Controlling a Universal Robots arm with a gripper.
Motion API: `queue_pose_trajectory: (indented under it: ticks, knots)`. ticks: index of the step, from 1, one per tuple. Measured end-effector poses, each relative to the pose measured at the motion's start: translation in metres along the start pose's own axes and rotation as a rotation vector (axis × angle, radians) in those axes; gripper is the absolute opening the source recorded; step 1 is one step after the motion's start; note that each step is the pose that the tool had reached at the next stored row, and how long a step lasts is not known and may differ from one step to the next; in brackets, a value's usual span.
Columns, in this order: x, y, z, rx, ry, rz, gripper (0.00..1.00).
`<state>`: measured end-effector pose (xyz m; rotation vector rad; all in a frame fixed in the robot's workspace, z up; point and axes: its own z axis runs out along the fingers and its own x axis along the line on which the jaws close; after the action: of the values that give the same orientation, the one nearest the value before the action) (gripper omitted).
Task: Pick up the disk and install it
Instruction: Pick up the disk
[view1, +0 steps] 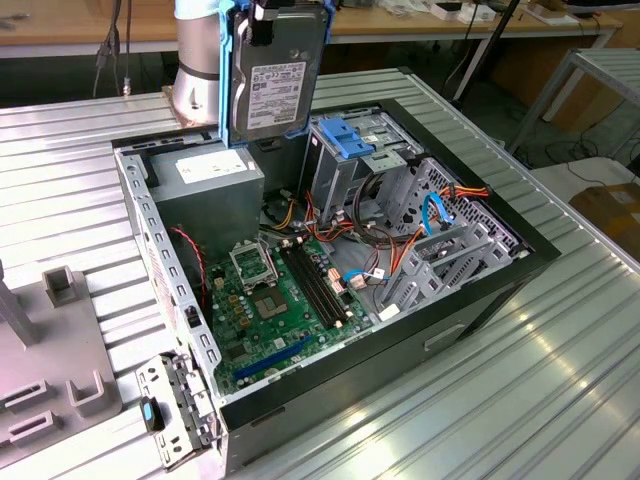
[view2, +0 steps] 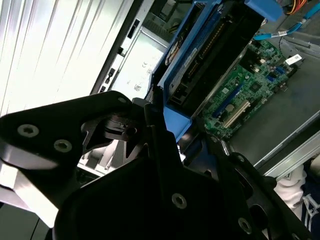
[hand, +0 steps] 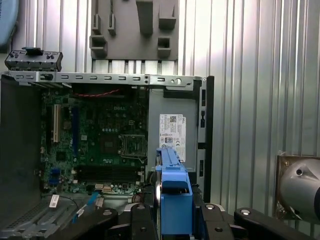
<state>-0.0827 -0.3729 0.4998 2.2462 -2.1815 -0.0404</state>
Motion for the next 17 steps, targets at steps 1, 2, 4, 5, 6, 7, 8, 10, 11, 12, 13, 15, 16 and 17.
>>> queue_pose_trajectory:
  ticks: [1, 2, 4, 5, 6, 7, 8, 10, 11, 12, 13, 15, 16, 17]
  knots:
    - [0.0002, -0.0071, -0.0002, 0.0000, 0.0000, 0.000, 0.37]
    - [0.0004, -0.0122, -0.0003, 0.0000, 0.0001, 0.000, 0.37]
    - [0.0006, -0.0218, -0.0006, -0.0001, 0.0001, 0.000, 0.37]
    - [0.0008, -0.0259, -0.0007, -0.0001, 0.0001, 0.000, 0.37]
    - [0.0009, -0.0309, -0.0009, -0.0001, 0.0001, 0.000, 0.37]
    - [0.0010, -0.0350, -0.0009, 0.0000, 0.0001, 0.000, 0.37]
    - [0.0011, -0.0377, -0.0010, 0.0000, 0.0001, 0.000, 0.37]
    - [0.0014, -0.0463, -0.0012, 0.0000, 0.0001, 0.000, 0.37]
    - [0.0015, -0.0506, -0.0013, 0.0000, 0.0001, 0.000, 0.37]
    - [0.0016, -0.0551, -0.0015, 0.0000, 0.0001, 0.000, 0.37]
    - [0.0017, -0.0594, -0.0016, 0.0000, 0.0001, 0.000, 0.37]
    - [0.0019, -0.0652, -0.0017, 0.0000, 0.0000, 0.000, 0.37]
    - [0.0021, -0.0697, -0.0018, -0.0001, 0.0001, 0.000, 0.37]
    - [0.0022, -0.0744, -0.0019, 0.0000, 0.0001, 0.000, 0.37]
